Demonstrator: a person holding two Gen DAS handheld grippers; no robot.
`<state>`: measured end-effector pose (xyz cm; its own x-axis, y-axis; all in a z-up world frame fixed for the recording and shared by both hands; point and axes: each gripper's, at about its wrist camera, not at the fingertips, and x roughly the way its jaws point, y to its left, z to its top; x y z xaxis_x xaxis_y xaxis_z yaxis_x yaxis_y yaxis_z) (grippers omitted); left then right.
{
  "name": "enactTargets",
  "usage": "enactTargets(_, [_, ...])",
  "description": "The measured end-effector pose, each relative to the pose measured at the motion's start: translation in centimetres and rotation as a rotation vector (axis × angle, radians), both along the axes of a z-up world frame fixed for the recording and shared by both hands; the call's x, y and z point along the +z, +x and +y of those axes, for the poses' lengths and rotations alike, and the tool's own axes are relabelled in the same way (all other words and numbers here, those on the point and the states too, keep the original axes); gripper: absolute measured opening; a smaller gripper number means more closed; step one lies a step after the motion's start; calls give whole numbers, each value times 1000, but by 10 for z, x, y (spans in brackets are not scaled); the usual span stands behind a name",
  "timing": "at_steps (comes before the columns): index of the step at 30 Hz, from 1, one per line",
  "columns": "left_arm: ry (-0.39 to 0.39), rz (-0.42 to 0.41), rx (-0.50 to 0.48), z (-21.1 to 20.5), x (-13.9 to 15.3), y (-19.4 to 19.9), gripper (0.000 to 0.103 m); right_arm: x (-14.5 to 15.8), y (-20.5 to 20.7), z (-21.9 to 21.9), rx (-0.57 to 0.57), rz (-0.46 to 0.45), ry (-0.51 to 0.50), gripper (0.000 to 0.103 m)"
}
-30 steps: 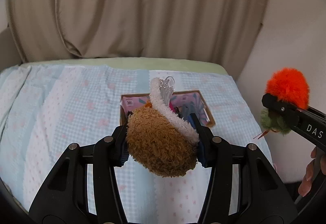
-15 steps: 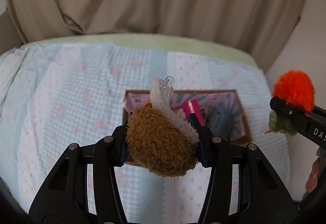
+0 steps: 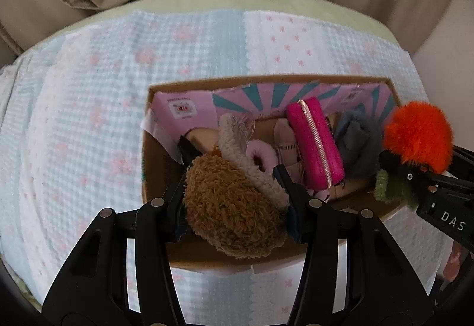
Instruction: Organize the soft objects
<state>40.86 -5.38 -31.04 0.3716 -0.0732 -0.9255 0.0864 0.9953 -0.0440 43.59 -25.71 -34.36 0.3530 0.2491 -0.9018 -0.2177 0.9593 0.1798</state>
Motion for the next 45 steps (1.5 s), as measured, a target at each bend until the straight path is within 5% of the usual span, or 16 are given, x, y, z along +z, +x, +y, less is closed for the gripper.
enactTargets(2, [-20,21,-8,2,-6,3,65,-9,3,-1,11,33,4,44])
enactTargets(3, [-32,31,-6,3,-8,3,77,-14,4,0,20,48,13,57])
enactTargets(4, [-42,42,0,4,-9,3,102,-16,2,0,37,53,25,67])
enactTargets(5, [-45,48,6,5,-9,4,103,-16,1,0,46,42,24,92])
enactTargets(6, [-44,49,9,6,-7,4,103,-15,-3,0,54,20,16,102])
enactTargets(14, [-28,24,4,9,5,0,103,-18,-20,-6,61,3,-16,103])
enactTargets(23, [-41,-39,9,13,47,-25,103,20,-37,-9,37,-54,-14,103])
enactTargets(45, [-99,-332,42,45,266,-183,103,237,-183,-18,-48,-337,23,103])
